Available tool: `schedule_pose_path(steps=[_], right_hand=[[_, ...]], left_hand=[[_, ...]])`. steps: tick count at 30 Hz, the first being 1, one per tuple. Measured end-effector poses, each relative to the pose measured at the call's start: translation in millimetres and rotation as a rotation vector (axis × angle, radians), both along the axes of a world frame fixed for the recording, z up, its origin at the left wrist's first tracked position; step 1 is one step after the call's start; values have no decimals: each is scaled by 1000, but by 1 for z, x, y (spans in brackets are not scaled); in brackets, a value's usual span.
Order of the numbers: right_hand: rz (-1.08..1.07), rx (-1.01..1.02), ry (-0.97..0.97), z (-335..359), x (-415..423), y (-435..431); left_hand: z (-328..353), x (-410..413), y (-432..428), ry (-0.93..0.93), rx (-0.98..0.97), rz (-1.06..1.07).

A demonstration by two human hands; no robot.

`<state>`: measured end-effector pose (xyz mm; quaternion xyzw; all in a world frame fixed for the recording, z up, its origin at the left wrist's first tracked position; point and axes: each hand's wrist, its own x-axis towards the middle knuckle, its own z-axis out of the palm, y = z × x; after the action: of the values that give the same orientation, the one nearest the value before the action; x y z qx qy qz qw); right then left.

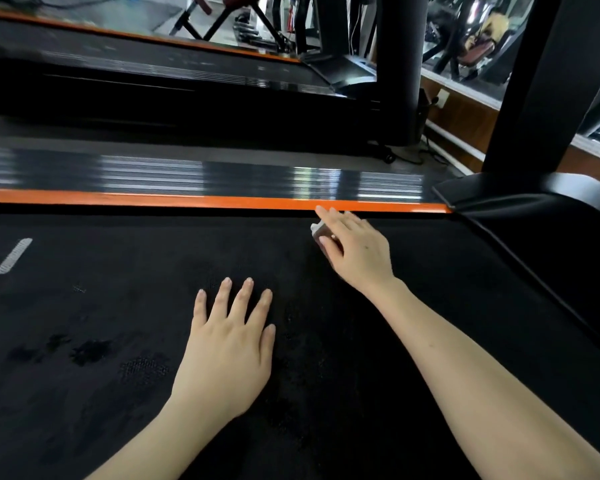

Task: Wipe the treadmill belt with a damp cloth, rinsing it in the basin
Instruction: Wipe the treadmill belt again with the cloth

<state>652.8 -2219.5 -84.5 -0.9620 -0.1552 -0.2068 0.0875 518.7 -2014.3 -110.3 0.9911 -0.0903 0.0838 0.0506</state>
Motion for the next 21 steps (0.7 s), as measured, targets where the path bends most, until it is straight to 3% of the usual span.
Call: schedule_pose_path(steps=[4, 7, 14, 18, 21], right_hand=[[110, -134, 128, 1, 0, 8], [124, -109, 155, 4, 9, -2], [-217, 12, 151, 5, 32, 19], [-67, -89, 125, 6, 18, 66], [53, -48, 165, 10, 14, 63]], left_hand=[[-2, 0, -1, 3, -2, 3], [-4, -1, 0, -13, -14, 0], [-4, 2, -3, -47, -11, -7], [-3, 2, -4, -36, -12, -7], [-4, 2, 1, -43, -17, -14]])
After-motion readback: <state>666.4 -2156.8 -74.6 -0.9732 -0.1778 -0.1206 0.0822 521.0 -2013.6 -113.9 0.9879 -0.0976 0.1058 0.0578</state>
